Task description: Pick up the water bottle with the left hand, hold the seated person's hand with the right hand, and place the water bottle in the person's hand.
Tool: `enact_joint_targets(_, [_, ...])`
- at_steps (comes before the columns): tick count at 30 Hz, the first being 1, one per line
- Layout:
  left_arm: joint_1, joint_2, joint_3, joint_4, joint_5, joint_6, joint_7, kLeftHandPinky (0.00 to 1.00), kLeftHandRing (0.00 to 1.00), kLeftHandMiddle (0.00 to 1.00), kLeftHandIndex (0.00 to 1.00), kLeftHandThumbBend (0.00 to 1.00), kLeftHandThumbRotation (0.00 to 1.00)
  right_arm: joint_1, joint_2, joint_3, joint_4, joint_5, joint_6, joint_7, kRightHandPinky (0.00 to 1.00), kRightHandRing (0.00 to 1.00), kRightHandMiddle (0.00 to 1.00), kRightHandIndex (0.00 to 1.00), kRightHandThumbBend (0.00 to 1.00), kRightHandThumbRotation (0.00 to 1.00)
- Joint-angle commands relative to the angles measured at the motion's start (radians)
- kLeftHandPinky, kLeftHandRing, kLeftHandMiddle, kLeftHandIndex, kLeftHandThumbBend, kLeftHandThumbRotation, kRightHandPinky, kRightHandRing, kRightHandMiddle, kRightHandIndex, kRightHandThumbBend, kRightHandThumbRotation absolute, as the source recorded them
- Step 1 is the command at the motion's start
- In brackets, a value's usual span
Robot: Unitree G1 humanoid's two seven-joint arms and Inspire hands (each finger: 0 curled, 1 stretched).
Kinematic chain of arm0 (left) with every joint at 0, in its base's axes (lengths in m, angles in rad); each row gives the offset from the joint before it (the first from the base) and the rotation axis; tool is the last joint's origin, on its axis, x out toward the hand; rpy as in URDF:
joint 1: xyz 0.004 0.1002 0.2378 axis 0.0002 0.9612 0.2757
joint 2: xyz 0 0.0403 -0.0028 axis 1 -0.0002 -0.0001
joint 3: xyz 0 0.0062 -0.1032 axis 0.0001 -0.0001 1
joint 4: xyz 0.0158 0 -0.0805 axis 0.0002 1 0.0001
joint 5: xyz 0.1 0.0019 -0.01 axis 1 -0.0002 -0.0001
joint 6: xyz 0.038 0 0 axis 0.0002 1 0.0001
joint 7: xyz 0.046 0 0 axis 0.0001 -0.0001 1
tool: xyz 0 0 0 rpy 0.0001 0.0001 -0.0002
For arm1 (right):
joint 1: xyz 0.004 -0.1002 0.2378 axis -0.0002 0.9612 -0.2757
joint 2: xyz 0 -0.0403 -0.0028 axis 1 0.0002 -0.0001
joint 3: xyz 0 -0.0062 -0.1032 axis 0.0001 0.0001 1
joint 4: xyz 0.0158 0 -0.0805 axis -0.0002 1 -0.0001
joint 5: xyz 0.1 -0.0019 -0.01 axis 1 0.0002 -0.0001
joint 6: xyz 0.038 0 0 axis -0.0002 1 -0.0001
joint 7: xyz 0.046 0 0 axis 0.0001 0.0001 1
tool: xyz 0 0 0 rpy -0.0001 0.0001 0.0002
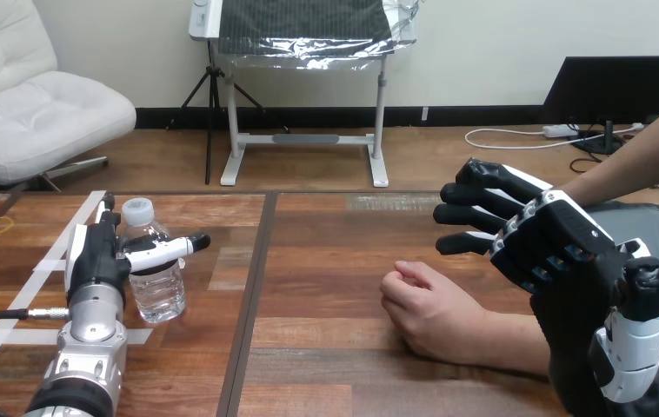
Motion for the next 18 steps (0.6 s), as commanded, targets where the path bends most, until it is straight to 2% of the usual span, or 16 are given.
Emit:
enact_joint_targets(1, [-0.071, -0.001, -0.009, -0.007, 0.004, 0.008, 0.022, 0.74, 0.86, 0.88, 0.91, 0.98, 0.04, -0.028, -0.005, -0.004, -0.046, 0.006, -0.002, -0.008, 0.67, 0.75, 0.77, 0.78, 0.86, 1.0])
enact_joint_targets(3, [-0.071, -0.005, -0.009, -0.01, 0.003, 0.009, 0.034, 0.73, 0.85, 0.88, 0.9, 0.98, 0.03, -0.028, -0.005, -0.005, -0.046, 0.005, -0.003, -0.008, 0.67, 0.75, 0.77, 0.78, 0.86, 1.0])
enact_joint_targets(10, [-0.074, -0.013, -0.01, -0.015, 0.002, 0.022, 0.064, 0.6, 0.7, 0.73, 0.75, 0.95, 0.0, -0.029, -0.004, -0.005, -0.049, 0.005, -0.005, -0.01, 0.66, 0.75, 0.77, 0.77, 0.87, 1.0])
enact_joint_targets(18, [-0.073, -0.027, 0.0, -0.022, -0.011, 0.022, 0.095, 0.44, 0.55, 0.6, 0.63, 0.89, 0.0, -0.03, -0.004, -0.005, -0.046, 0.011, -0.008, -0.006, 0.66, 0.74, 0.76, 0.77, 0.87, 1.0])
